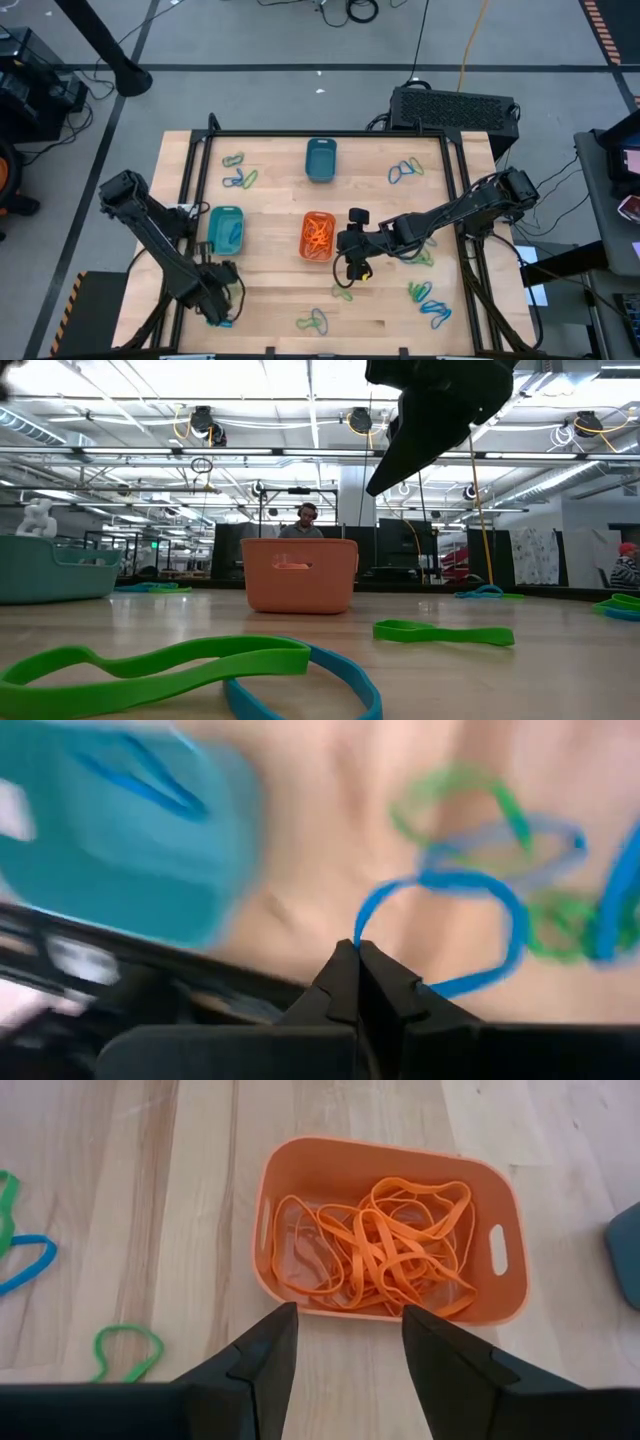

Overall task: Sort rubber bands into baskets
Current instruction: Put the blue rubber band into the green bin

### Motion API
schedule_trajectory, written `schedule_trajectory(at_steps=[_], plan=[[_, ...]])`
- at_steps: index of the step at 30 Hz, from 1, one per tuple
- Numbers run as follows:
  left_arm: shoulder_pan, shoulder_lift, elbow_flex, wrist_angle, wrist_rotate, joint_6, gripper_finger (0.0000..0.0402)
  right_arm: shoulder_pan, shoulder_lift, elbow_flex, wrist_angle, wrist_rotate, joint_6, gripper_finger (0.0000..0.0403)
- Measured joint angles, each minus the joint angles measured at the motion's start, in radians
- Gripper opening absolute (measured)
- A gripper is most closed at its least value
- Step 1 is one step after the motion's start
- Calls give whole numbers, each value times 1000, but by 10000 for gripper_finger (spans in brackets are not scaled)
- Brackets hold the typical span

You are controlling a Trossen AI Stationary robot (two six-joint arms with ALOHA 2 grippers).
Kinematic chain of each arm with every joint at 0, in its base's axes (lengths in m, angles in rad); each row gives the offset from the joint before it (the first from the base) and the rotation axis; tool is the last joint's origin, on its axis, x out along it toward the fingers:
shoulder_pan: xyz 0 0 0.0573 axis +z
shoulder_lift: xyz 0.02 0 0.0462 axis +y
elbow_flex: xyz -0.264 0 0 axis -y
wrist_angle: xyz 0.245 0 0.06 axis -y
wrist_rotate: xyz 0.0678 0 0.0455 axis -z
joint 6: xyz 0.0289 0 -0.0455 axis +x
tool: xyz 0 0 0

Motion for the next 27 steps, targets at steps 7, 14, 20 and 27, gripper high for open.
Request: schedule_trajectory(at_steps=[7,14,20,27], plan=[[120,-77,34,-141,-221,7,2,-9,0,0,2,0,-6,173],[284,-91,20,-182,-300,89,2,-30,0,0,2,0,-10,173],[418,-85,-44,-189,-276,135,2,-33,0,0,1,0,-10,173],[505,-85,-167,-180,-189,138,2,-33,0,0,0,0,-27,173]])
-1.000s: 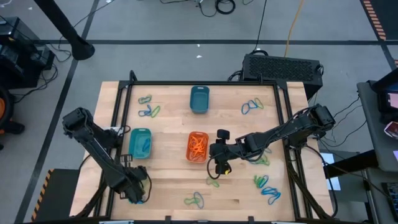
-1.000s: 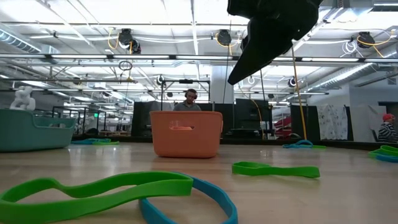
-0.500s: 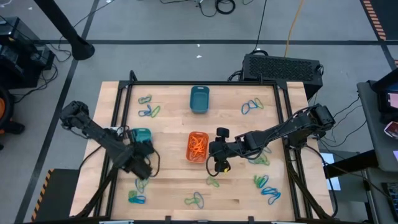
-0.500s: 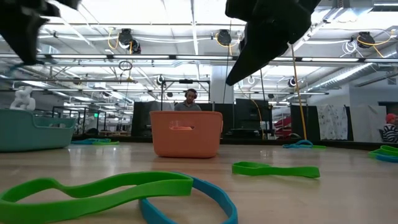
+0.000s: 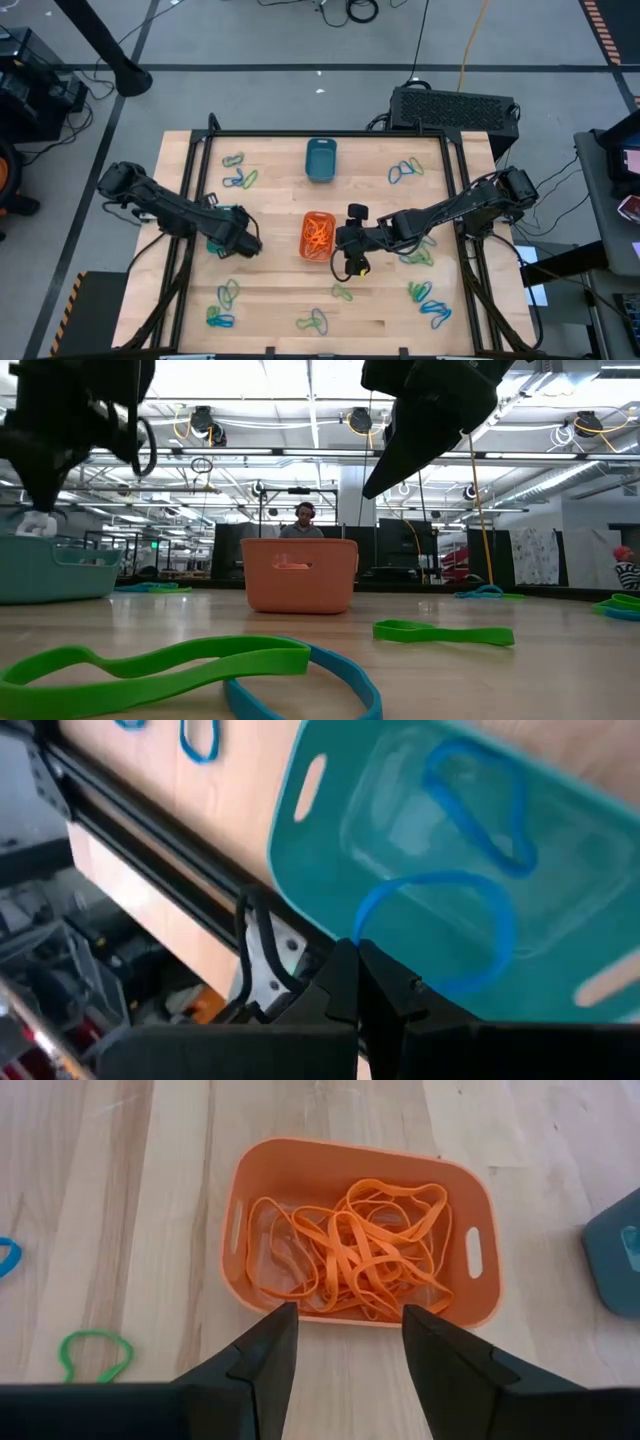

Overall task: Sort rubber bands into baskets
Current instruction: Put the blue rubber band into the green bin

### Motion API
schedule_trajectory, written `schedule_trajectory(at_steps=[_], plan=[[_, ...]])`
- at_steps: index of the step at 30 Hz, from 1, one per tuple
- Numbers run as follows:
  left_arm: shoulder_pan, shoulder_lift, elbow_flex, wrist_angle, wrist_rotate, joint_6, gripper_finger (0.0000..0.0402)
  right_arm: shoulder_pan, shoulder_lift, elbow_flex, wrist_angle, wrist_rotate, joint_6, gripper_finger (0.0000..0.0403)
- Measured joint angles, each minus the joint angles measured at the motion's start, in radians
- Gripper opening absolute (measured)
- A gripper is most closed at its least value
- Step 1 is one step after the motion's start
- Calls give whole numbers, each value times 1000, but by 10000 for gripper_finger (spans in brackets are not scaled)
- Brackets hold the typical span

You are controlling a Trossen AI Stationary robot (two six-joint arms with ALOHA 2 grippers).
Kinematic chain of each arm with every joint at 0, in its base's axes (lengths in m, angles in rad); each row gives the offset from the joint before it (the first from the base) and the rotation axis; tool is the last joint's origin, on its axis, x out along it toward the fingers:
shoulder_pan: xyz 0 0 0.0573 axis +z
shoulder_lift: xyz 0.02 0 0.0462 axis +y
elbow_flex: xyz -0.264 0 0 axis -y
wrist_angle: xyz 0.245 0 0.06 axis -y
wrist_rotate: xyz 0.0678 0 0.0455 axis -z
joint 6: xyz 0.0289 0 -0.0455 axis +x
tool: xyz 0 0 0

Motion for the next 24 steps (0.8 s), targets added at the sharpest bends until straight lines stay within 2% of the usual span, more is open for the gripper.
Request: schedule_trajectory(at_steps=[4,9,13,24], plan=[[8,0,-45,4,-18,19,8,0,0,0,0,0,0,173],[6,0,-48,47,-37,20,37,0,0,0,0,0,0,173],[6,0,-48,101,-19,50,66,0,0,0,-1,0,0,173],[6,0,-48,104,16,60,158,0,0,0,-1,0,0,173]])
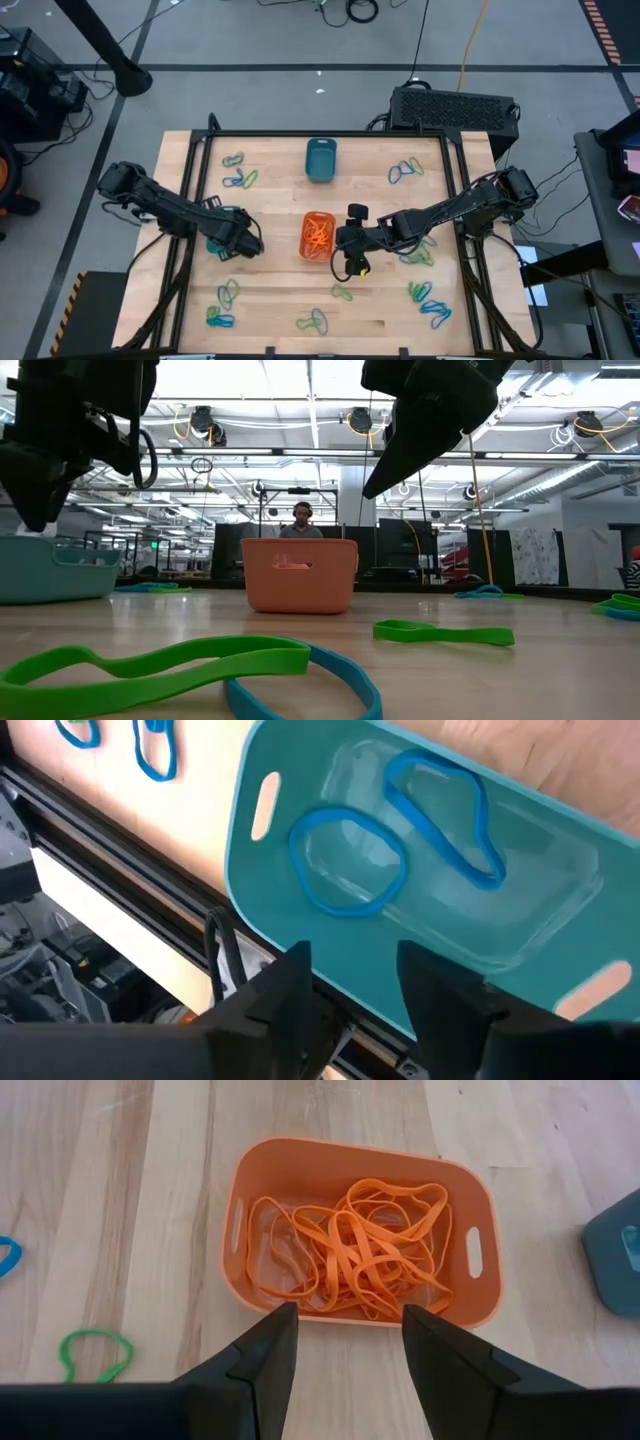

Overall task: Sort rubber bands into baskets
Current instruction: Put the blue rubber band into the green bin

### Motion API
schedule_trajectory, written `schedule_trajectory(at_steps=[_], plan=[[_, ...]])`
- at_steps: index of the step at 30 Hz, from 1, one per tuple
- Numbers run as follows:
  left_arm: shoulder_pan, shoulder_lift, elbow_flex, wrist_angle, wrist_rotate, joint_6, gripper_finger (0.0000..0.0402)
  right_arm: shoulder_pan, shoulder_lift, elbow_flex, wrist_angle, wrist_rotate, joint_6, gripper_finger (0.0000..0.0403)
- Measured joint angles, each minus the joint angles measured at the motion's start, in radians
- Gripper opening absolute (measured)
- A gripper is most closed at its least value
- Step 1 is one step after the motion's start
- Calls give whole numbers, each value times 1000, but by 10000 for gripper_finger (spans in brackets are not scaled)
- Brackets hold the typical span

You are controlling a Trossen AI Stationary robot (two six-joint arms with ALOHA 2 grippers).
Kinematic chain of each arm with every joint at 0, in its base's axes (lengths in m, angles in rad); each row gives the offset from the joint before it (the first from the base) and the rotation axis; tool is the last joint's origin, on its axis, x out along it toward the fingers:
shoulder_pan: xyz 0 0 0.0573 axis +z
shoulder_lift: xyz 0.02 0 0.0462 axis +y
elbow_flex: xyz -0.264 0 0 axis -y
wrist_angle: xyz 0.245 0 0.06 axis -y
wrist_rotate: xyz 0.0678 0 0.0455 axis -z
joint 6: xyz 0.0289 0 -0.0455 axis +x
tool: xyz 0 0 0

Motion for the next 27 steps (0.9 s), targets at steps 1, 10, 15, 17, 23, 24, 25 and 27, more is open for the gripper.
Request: schedule_trajectory(at_steps=[1,10,15,17,23,24,25,27], plan=[[2,0,2,-5,7,12,163,0,0,0,0,0,0,173],[-45,0,140,10,87,35,168,0,0,0,0,0,0,173],[-125,-1,202,168,96,34,168,0,0,0,0,0,0,173],[-163,-1,201,269,125,34,168,0,0,0,0,0,0,173],[-267,0,172,430,177,8,168,3,0,0,-2,-1,12,173],[-283,0,169,427,180,-14,168,3,0,0,-2,-2,22,173],[-298,0,167,416,191,-38,168,3,0,0,-3,-2,26,173],[-329,0,166,410,212,-90,168,3,0,0,-3,-2,28,173]])
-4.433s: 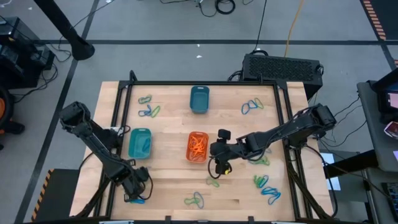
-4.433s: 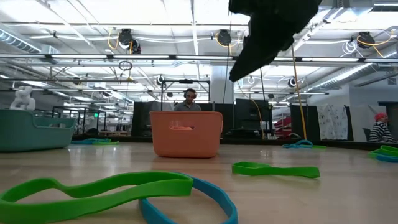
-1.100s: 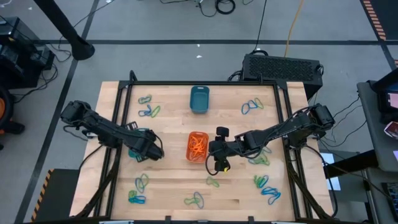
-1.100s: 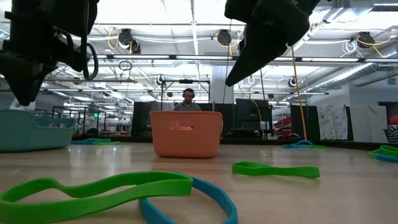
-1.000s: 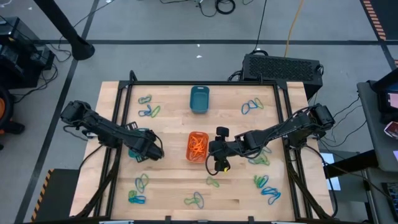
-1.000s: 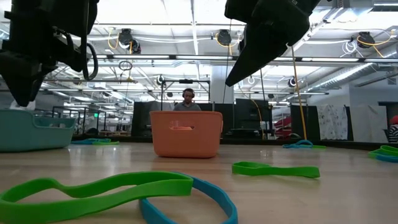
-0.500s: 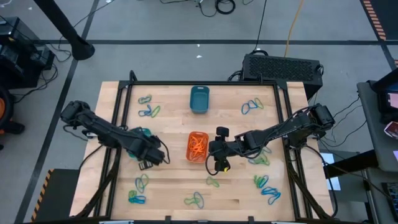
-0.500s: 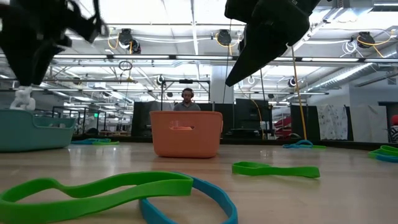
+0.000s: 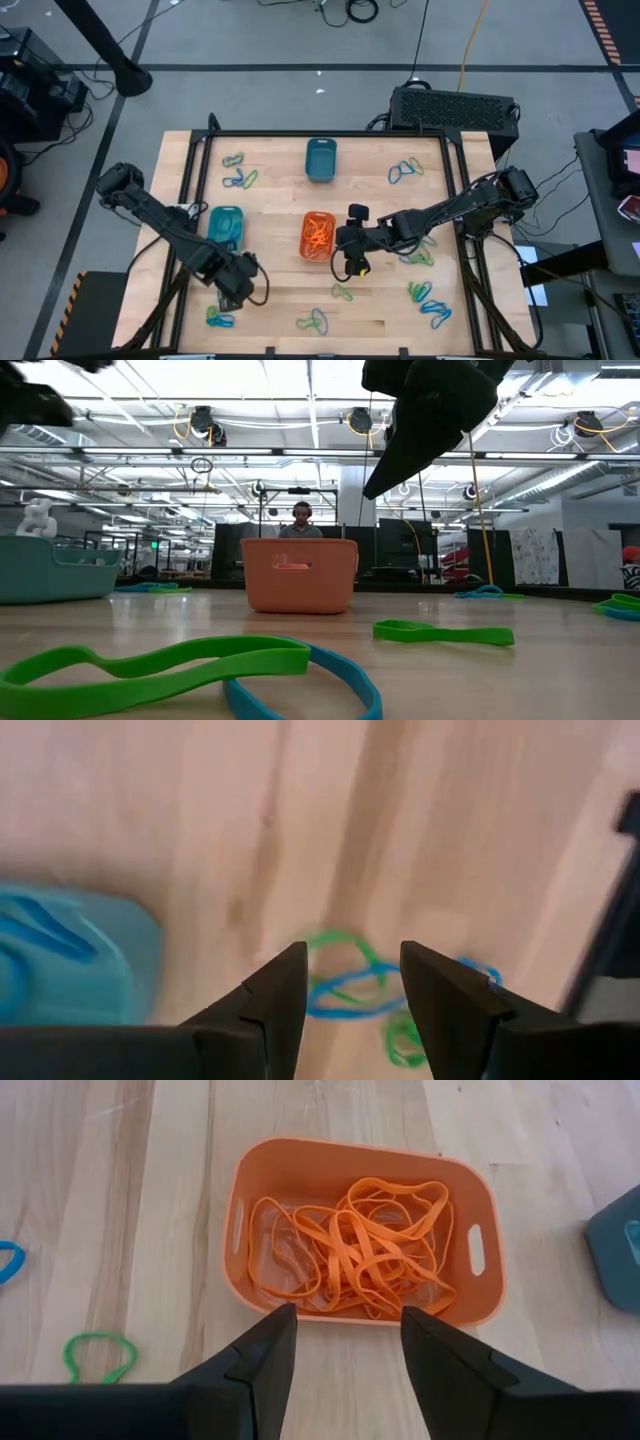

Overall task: Sort rubber bands into baskets
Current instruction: Put the blue rubber band into the green bin

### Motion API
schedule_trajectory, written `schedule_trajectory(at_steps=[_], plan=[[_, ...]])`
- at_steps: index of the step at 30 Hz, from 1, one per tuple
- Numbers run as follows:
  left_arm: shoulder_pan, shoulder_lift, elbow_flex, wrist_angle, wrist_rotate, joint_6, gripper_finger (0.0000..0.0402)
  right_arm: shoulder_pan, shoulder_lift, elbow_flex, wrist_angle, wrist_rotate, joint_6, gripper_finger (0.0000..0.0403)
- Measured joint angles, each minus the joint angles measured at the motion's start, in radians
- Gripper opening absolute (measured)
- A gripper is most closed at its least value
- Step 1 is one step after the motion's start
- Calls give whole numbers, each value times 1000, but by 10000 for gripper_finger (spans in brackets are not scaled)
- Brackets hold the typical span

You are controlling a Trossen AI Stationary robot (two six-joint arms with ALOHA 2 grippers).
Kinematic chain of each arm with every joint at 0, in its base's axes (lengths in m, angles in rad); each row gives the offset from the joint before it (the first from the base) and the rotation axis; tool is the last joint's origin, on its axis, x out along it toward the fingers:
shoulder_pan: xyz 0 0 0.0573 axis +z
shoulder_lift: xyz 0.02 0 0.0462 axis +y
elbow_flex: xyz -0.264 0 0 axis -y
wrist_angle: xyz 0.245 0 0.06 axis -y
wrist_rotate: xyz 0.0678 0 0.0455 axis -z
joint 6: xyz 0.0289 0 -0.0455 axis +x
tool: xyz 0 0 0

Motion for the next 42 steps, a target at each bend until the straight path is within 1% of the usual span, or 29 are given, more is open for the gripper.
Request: schedule_trajectory(at_steps=[5,10,17,25,34,42], plan=[[-69,0,-7,9,12,-89,168,0,0,0,1,0,2,173],[-113,0,-84,25,-7,-112,168,0,0,0,2,-1,3,173],[-121,0,-208,67,41,-174,168,0,0,0,2,-1,1,173],[-124,1,-314,237,100,-191,168,0,0,0,2,-1,0,173],[-124,2,-352,246,107,-217,168,0,0,0,3,-1,0,173],[-114,2,-317,250,154,-213,168,0,0,0,3,-1,-1,173]])
